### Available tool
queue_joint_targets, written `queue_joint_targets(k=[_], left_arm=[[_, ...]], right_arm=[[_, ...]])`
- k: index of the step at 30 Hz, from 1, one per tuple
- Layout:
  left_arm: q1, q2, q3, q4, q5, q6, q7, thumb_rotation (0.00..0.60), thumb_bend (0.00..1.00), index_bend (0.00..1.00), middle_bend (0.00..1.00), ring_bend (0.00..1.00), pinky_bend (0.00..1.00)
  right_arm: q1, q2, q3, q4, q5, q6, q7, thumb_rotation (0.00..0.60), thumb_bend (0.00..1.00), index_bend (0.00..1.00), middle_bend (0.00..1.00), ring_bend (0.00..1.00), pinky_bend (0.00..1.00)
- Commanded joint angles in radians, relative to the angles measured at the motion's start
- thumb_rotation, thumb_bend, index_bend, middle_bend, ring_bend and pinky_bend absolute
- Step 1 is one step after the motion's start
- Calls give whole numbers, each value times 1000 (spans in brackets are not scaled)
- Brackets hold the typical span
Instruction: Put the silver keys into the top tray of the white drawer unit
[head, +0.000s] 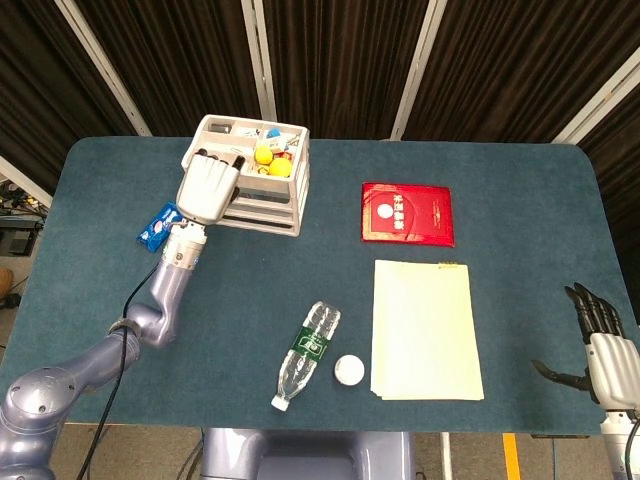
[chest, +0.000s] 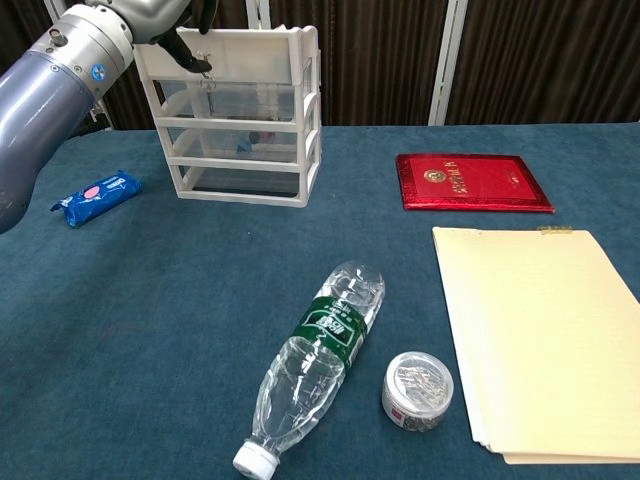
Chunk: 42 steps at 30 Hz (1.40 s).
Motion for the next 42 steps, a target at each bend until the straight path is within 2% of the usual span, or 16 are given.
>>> queue_joint_targets(k=[1,10,15,19,22,24,26,28,30,31,34,36,42], left_arm=[[-2,3,-9,-11,-10,0,6,600,106,588,950,856,776],[15,22,-32,-89,-25,42,-3,600,104,599,949,853,774],[83,85,-15,-247,-1,128,-29,600,99,624,932,839,750],[185,170,9,-450,-7,202,-20,600,96,629,830,761,651],[286,251,56,-630,-10,253,-18,600,92,590,710,659,584],[345,294,93,-709,-1,287,-30,600,91,548,564,514,486],[414,336,139,-788,8,323,-54,600,86,500,410,331,343],[469,371,181,-841,18,350,-77,600,59,343,179,85,111],[522,412,225,-897,20,361,-93,600,33,195,37,1,7],[544,434,247,-923,23,363,-89,600,23,140,6,0,0],[594,484,297,-974,56,383,-93,600,4,44,0,0,0],[629,507,328,-1000,76,400,-106,600,0,11,0,0,0],[737,552,412,-1035,124,447,-154,600,0,0,0,0,0]], right_arm=[[0,0,0,0,0,0,-1,600,1,0,0,0,0],[1,-1,0,2,2,-3,0,600,1,0,0,0,0],[2,-1,0,4,3,-7,0,600,1,0,0,0,0],[4,-2,-2,6,4,-11,-11,600,2,0,0,0,0],[6,0,-6,6,10,-23,-29,600,1,0,0,0,0],[8,1,-7,5,15,-29,-38,600,1,0,0,0,0],[9,3,-8,3,20,-35,-49,600,1,0,0,0,0],[12,4,-8,5,22,-41,-60,600,1,0,0,0,0],[14,3,-9,9,24,-44,-76,600,1,0,0,0,0],[14,2,-9,9,25,-44,-82,600,1,0,0,0,0],[15,-2,-7,10,29,-43,-94,600,1,0,0,0,0],[15,-5,-6,12,28,-40,-100,600,1,0,0,0,0],[15,-12,-4,20,25,-33,-112,600,1,0,0,0,0]])
